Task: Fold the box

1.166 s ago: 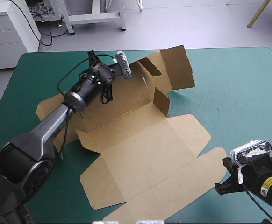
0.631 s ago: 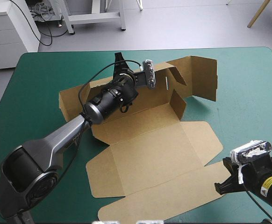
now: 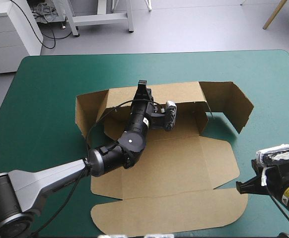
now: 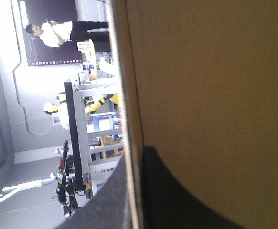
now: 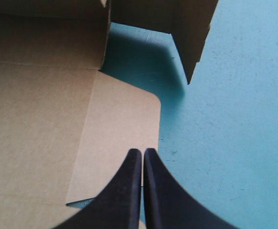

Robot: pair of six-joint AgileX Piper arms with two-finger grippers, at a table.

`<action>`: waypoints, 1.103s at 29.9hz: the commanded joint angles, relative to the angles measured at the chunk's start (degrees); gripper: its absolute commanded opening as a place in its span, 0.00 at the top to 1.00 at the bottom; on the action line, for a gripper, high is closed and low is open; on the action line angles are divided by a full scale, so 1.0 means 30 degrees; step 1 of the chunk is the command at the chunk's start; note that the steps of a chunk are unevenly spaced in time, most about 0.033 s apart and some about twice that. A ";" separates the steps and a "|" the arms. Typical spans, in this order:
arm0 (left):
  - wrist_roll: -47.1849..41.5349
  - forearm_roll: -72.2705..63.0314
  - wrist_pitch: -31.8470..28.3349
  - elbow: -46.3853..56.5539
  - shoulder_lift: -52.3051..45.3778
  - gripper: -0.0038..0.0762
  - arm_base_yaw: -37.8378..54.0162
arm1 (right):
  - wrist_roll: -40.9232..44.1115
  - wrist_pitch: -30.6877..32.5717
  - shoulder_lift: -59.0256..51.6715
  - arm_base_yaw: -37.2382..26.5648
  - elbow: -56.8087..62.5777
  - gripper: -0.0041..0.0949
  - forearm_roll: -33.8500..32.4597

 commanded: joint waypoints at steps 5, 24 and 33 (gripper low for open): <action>-0.1572 0.3345 0.0157 0.1409 -0.1827 0.96 -0.0115 | 0.3037 -0.1261 0.0097 -0.0073 -0.0533 0.96 -0.2368; -0.1447 0.3345 -0.0243 0.1409 -0.1827 0.96 -0.0115 | 0.3664 -0.1105 0.7885 -0.0073 -0.7056 0.20 -0.3401; -0.1447 0.3308 -0.0110 0.1409 -0.1827 0.96 -0.0115 | -0.3058 0.0016 1.3675 -0.4684 -1.4407 0.20 0.2099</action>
